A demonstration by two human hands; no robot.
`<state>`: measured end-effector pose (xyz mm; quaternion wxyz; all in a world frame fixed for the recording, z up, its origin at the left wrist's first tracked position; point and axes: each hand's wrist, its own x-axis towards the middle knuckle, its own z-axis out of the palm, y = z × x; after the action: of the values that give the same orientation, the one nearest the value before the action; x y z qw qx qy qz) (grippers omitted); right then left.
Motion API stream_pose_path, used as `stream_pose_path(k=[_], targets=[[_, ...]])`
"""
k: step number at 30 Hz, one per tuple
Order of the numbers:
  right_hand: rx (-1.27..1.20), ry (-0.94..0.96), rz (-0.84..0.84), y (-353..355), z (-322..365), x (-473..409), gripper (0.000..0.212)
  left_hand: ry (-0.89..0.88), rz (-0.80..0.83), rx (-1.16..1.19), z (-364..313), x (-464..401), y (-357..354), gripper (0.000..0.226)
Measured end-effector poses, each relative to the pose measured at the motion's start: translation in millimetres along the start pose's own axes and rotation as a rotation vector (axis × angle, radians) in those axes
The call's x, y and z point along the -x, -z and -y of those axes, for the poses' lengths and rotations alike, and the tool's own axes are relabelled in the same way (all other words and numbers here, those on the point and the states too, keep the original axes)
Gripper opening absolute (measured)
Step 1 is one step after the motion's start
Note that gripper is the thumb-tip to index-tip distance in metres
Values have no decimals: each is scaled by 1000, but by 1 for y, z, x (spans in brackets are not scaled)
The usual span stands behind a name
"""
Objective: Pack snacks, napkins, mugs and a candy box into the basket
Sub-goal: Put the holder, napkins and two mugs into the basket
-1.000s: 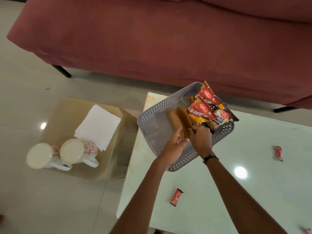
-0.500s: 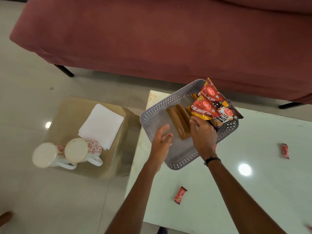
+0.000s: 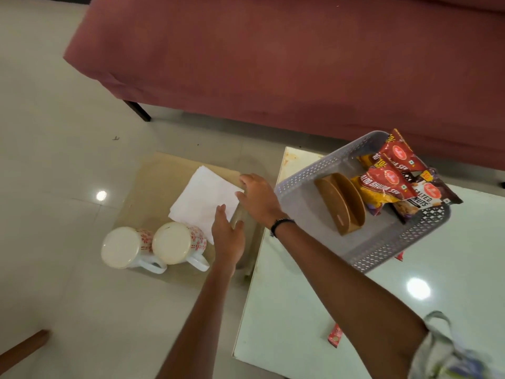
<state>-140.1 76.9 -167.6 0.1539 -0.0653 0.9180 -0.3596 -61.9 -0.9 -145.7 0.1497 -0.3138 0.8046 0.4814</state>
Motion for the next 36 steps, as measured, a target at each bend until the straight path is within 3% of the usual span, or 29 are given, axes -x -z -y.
stream_pose_path(k=[7, 12, 24, 33, 36], targets=[[45, -63, 47, -26, 13, -23, 46, 10, 0, 23, 2, -3, 5, 61], [-71, -157, 20, -29, 18, -25, 43, 31, 57, 77, 4, -3, 9, 59], [133, -90, 12, -37, 24, -23, 58, -72, 69, 240, 16, -14, 3, 66], [53, -133, 16, -35, 32, -20, 45, -109, 93, 287, 21, -17, 3, 68], [64, -87, 95, -40, 29, -19, 35, -78, 104, 254, 22, -20, 4, 70]])
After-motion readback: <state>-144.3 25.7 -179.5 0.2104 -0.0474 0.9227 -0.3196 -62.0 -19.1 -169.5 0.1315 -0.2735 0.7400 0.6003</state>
